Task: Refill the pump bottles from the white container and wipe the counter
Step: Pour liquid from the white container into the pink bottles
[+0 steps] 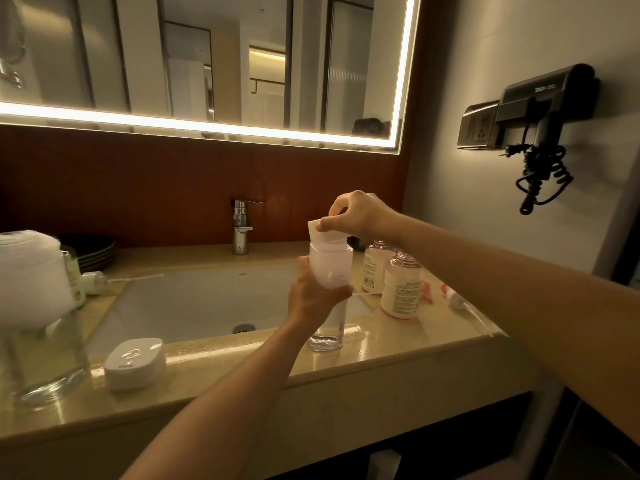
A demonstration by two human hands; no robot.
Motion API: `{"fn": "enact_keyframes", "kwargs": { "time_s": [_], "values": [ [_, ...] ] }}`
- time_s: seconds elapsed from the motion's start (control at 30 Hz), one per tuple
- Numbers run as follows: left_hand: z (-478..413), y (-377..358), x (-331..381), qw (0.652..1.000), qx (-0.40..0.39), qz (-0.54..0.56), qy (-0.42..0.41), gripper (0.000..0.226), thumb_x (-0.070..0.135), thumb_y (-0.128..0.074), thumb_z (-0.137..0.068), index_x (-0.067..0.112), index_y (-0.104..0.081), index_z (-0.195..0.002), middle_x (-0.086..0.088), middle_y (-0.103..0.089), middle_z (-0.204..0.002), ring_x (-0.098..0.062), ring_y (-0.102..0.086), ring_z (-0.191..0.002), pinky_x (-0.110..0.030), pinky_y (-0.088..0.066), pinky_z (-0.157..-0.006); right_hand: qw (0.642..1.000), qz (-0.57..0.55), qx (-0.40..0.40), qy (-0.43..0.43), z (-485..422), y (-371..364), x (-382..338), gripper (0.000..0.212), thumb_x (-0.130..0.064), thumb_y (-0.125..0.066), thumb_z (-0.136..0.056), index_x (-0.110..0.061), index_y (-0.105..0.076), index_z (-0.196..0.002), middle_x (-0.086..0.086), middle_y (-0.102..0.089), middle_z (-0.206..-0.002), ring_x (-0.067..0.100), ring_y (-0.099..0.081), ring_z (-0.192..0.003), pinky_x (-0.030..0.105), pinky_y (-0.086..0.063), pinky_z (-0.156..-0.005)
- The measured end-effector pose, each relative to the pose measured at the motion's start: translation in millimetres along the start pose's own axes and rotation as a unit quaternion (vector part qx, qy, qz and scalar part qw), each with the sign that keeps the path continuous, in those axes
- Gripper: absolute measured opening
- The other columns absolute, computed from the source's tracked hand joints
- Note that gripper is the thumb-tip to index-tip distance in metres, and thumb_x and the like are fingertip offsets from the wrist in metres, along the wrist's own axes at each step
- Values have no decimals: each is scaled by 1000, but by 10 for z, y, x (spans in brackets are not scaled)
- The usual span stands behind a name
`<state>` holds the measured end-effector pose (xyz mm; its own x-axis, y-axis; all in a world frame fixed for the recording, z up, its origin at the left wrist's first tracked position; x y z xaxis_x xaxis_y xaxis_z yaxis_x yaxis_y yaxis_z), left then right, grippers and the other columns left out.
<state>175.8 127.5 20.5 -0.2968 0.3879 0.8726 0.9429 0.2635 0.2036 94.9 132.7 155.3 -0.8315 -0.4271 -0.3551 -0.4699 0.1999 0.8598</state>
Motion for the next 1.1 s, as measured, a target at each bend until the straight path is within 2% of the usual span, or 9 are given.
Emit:
{"fn": "enact_keyframes", "kwargs": {
  "time_s": [0.13, 0.27, 0.43, 0.57, 0.67, 0.8, 0.93, 1.0, 1.1],
  "values": [
    [-14, 2, -44, 1000, 13, -18, -18, 76, 24, -82, -65, 16, -35, -123, 0, -49, -104, -20, -54, -95, -36, -55, -77, 995, -95, 28, 1, 42, -52, 83, 37, -33, -61, -86, -8, -59, -114, 3, -59, -102, 17, -56, -94, 26, -49, -77],
    [-30, 4, -64, 999, 14, -30, -27, 75, 27, -82, -65, 17, -35, -122, 3, -48, -101, -19, -54, -94, -37, -55, -77, 976, -198, 87, 37, 187, -137, 245, 43, -25, -62, -86, -10, -54, -126, 7, -57, -125, 20, -55, -108, 25, -49, -83],
    [-22, 2, -49, 998, 15, -43, -35, 76, 29, -82, -65, 16, -34, -123, 3, -48, -103, -19, -54, -95, -36, -56, -77, 976, -205, 66, 46, 214, -212, 266, 54, -28, -64, -85, -17, -45, -134, 7, -49, -133, 23, -52, -114, 24, -49, -81],
    [-7, 12, -45, 998, 14, -53, -29, 76, 29, -82, -65, 16, -34, -123, 2, -48, -104, -20, -54, -95, -38, -55, -78, 986, -154, 56, 11, 107, -130, 220, 69, -46, -61, -82, -22, -32, -140, 7, -34, -145, 26, -41, -126, 35, -41, -94],
    [-7, 13, -54, 998, 12, -56, -21, 76, 30, -82, -65, 16, -35, -123, 1, -49, -104, -21, -55, -95, -40, -55, -79, 994, -111, 20, 15, 33, -143, 127, 66, -45, -62, -82, -17, -38, -136, 8, -44, -135, 24, -47, -119, 26, -43, -86],
    [-13, 15, -61, 997, 9, -70, -17, 76, 32, -82, -64, 16, -35, -122, 1, -49, -102, -23, -55, -94, -42, -55, -78, 986, -162, -45, 16, 22, -239, 75, 53, -26, -62, -87, -23, -40, -135, 6, -43, -137, 16, -45, -108, 13, -41, -69],
    [-5, 16, -56, 997, 7, -76, -15, 77, 32, -82, -64, 15, -34, -122, -1, -51, -103, -23, -55, -94, -42, -55, -79, 974, -192, -116, 13, 51, -291, 76, 57, -17, -59, -89, -28, -35, -139, 3, -36, -145, 21, -41, -120, 26, -40, -87],
    [2, 22, -45, 997, 8, -77, -15, 77, 33, -82, -64, 15, -35, -122, -1, -51, -103, -23, -54, -93, -42, -55, -79, 979, -164, -121, 17, 50, -248, 48, 60, -26, -58, -90, -29, -28, -142, 2, -28, -150, 24, -34, -131, 31, -37, -92],
    [19, 25, -29, 996, 7, -85, -19, 77, 32, -81, -66, 14, -34, -124, -3, -51, -109, -21, -53, -94, -41, -54, -81, 993, -92, -67, 4, 3, -132, 38, 68, -49, -52, -87, -26, -23, -144, 5, -21, -153, 28, -25, -138, 42, -33, -104]
  ]
}}
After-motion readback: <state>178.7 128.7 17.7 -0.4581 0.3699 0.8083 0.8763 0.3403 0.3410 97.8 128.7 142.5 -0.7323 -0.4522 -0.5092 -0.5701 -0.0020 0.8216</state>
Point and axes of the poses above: each hand's wrist, its own z-axis away from the middle knuckle, its own y-axis out of the back of the hand, x = y × z, the point moved 8 cm from there along -z, towards the middle knuckle
